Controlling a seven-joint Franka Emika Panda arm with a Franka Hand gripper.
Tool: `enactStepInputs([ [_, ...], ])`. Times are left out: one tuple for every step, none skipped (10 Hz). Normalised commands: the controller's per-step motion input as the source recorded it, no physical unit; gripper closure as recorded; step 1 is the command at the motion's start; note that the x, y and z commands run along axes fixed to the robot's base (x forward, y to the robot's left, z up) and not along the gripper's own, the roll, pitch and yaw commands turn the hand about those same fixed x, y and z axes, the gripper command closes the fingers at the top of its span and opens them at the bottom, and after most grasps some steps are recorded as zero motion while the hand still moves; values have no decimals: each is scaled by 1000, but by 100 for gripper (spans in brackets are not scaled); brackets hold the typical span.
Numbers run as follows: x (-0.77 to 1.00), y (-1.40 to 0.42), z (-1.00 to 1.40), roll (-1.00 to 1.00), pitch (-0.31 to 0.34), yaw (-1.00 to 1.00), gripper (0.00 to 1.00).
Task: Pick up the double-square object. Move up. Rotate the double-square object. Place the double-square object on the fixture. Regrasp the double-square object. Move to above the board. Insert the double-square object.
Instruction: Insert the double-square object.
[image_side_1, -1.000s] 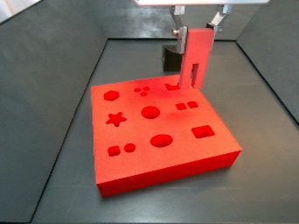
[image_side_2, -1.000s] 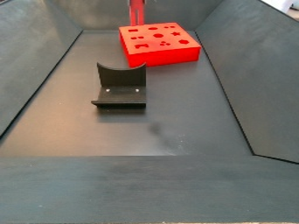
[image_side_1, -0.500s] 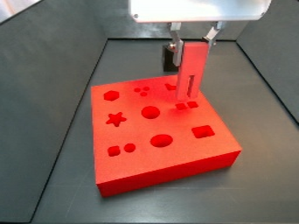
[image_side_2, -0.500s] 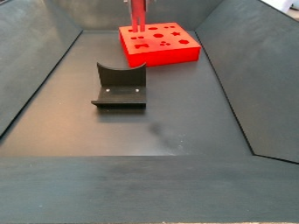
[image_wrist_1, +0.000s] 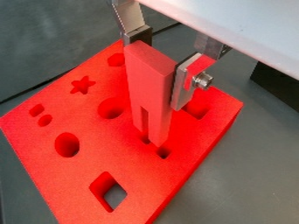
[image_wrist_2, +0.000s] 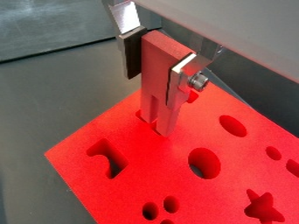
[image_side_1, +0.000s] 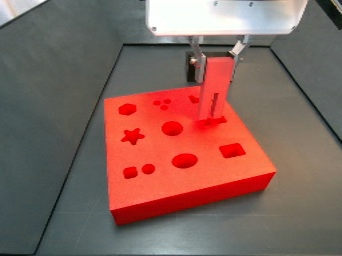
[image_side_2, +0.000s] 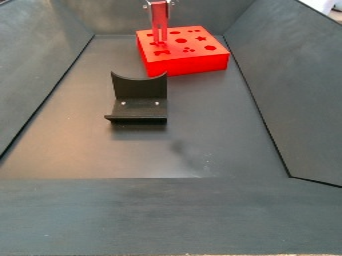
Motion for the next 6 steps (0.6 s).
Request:
enactStepInputs([
  [83, 0, -74, 0, 0, 0, 100],
  [0, 0, -77, -3, 0, 0, 100],
  [0, 0, -134, 0, 0, 0, 100],
  [0, 0, -211, 0, -10, 0, 100],
  [17, 0, -234, 0, -11, 0, 100],
  [111, 0, -169, 0, 0, 14, 100],
])
